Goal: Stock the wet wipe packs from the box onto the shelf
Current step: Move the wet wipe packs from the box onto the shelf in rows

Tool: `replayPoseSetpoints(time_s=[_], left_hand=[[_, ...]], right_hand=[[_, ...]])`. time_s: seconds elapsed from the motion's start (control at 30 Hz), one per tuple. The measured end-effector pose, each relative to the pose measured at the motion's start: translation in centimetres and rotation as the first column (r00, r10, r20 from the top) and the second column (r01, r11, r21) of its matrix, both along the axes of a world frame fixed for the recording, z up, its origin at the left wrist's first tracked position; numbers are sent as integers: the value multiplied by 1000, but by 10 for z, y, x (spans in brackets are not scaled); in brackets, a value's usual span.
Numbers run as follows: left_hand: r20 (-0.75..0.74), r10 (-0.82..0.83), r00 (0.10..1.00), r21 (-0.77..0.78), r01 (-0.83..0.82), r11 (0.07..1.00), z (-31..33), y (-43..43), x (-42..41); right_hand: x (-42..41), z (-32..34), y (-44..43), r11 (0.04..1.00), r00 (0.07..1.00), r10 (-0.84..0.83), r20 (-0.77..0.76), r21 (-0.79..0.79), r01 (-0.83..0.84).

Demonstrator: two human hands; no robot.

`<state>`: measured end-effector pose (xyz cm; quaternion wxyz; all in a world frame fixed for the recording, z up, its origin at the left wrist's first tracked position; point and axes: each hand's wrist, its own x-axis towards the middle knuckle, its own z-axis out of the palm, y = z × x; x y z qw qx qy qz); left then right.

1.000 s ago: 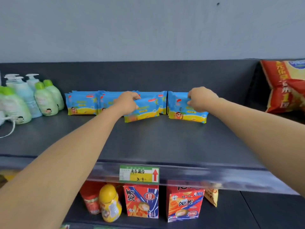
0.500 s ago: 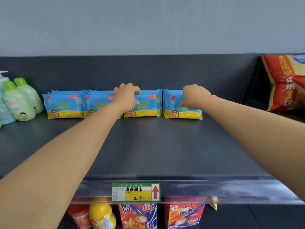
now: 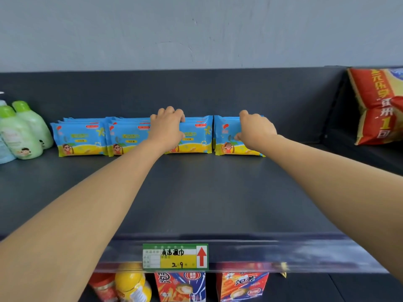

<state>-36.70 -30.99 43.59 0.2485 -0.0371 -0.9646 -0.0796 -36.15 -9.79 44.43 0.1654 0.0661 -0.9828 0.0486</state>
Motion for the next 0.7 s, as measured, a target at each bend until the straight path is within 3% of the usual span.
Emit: replayPoseSetpoints(time_s=[0.33,0.53,0.7], left_hand=[[-75,43,996,-2,-43,999,10,17,30],[-90,-139,986,177,153,972,24,53,90],[-44,-360,932,277,358,892,12,110,161]], right_hand=[[29,8,12,998,996,44,-81,-50,-48],[71,27,47,975,993,61,-99,-205,-80],[155,22,85,961,981,143,-132,-219,-169]])
